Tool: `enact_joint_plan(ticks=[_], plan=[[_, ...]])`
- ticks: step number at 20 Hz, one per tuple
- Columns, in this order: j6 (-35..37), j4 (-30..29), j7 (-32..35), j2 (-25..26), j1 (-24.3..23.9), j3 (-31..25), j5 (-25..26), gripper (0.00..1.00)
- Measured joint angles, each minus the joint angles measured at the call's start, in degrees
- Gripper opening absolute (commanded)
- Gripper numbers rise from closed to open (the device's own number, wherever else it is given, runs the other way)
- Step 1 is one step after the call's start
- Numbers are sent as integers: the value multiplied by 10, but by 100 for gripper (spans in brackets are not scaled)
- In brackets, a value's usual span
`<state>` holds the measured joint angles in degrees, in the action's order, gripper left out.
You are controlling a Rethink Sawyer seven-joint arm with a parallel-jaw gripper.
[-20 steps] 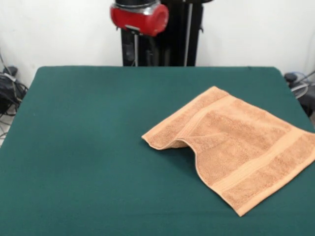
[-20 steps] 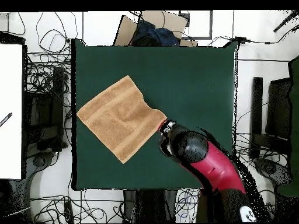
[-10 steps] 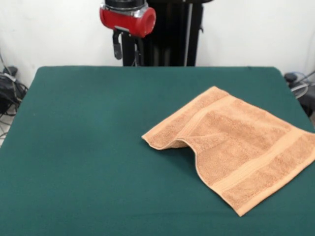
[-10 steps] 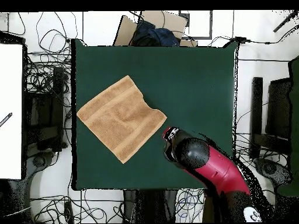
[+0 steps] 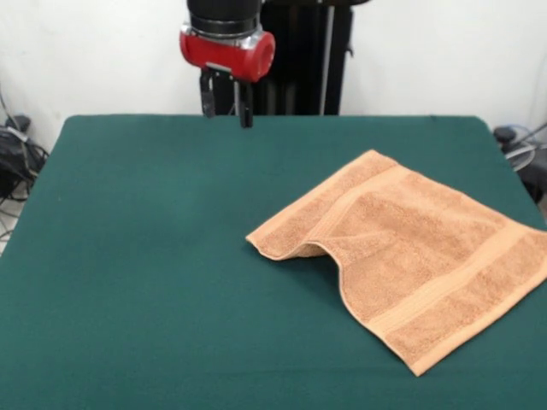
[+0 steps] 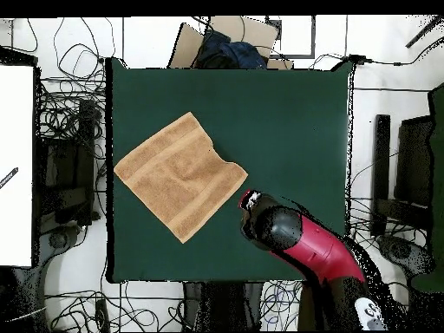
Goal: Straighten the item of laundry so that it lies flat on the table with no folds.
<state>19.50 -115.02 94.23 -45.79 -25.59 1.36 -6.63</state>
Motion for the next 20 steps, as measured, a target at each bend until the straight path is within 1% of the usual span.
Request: enact_joint_plan(ticks=[9,17,20], plan=[[0,0,0,24,-19,-24,1,100],[0,8,0,43,-23,-27,1,100],[0,20,0,49,-23,-27,1,100]])
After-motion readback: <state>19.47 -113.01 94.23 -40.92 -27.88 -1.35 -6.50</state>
